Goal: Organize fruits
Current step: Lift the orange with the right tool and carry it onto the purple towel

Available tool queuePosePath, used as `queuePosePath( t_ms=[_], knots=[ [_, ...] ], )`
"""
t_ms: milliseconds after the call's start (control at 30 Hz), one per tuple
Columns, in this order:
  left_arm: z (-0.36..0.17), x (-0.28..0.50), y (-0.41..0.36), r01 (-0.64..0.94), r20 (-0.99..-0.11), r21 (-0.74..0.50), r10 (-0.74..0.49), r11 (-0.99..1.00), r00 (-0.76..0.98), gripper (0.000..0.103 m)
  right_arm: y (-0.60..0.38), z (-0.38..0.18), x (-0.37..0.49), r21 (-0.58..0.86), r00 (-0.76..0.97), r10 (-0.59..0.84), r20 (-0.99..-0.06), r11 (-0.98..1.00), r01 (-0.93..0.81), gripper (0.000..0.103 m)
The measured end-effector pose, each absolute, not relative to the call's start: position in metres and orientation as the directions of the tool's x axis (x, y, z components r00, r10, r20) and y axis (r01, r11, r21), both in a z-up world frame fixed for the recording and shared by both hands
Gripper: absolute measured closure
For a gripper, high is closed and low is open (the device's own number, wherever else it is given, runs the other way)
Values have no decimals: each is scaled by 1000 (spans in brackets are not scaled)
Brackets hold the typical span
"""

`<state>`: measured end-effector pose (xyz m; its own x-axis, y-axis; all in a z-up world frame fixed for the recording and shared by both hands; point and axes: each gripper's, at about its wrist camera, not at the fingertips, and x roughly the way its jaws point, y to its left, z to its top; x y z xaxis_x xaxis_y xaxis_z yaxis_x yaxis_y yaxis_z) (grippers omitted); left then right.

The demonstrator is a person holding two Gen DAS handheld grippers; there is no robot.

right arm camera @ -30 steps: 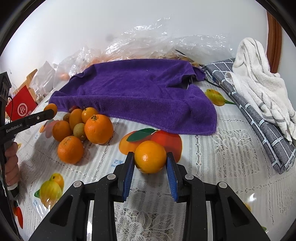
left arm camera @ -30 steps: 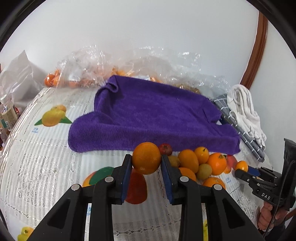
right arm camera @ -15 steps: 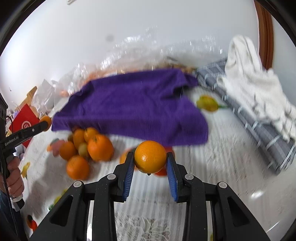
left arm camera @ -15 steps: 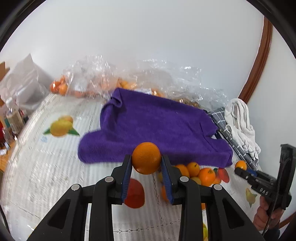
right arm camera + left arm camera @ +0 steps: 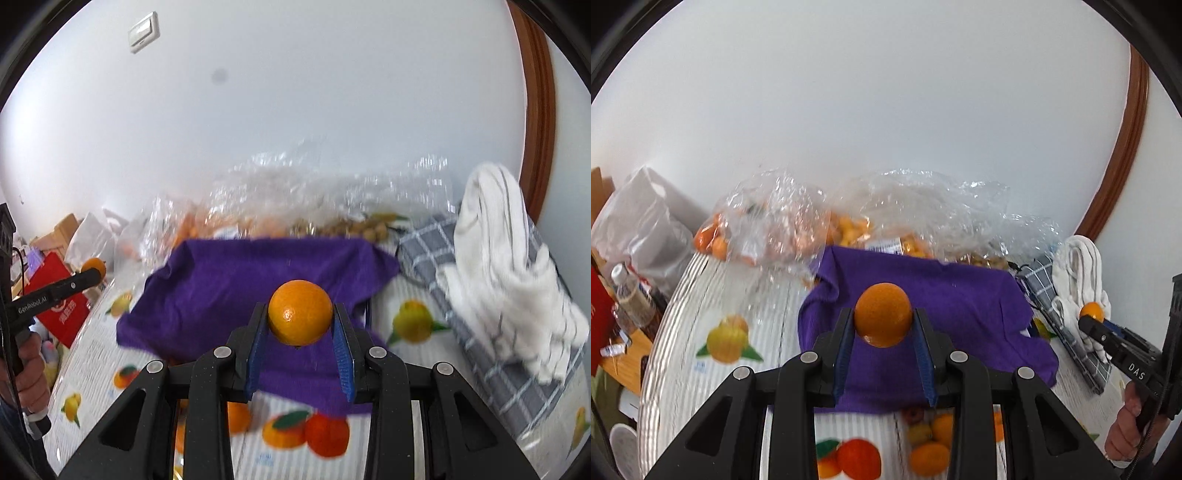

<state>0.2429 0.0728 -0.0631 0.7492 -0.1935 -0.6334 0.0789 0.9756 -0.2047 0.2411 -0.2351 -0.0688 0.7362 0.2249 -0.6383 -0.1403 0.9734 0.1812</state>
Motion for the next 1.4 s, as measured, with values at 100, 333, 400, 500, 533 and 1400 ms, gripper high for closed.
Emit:
queuePosePath(
  t_ms=[100, 333, 400, 500, 533, 1400],
  knots=[
    [-66, 261, 67, 76, -645, -201, -190, 977, 740, 73, -237, -72, 260, 175, 736, 209, -644, 977, -124, 69],
    [-85, 296, 55, 71, -678, -202, -192, 977, 709, 73, -234, -98, 298, 160, 713, 180, -678, 982, -97, 69],
    [-94, 304, 56, 66, -688, -226, -207, 972, 696, 73, -231, -108, 309, 160, 706, 176, -686, 983, -89, 69],
    [-110, 313, 58, 51, -703, -246, -214, 968, 678, 73, -228, -120, 319, 182, 697, 186, -692, 980, -82, 69],
    [-115, 315, 57, 50, -712, -242, -213, 969, 669, 73, -226, -125, 322, 178, 689, 189, -700, 980, -87, 69],
    [-153, 337, 42, 54, -801, -91, -105, 994, 590, 73, -217, -179, 340, 110, 600, 131, -789, 991, -73, 69]
  ],
)
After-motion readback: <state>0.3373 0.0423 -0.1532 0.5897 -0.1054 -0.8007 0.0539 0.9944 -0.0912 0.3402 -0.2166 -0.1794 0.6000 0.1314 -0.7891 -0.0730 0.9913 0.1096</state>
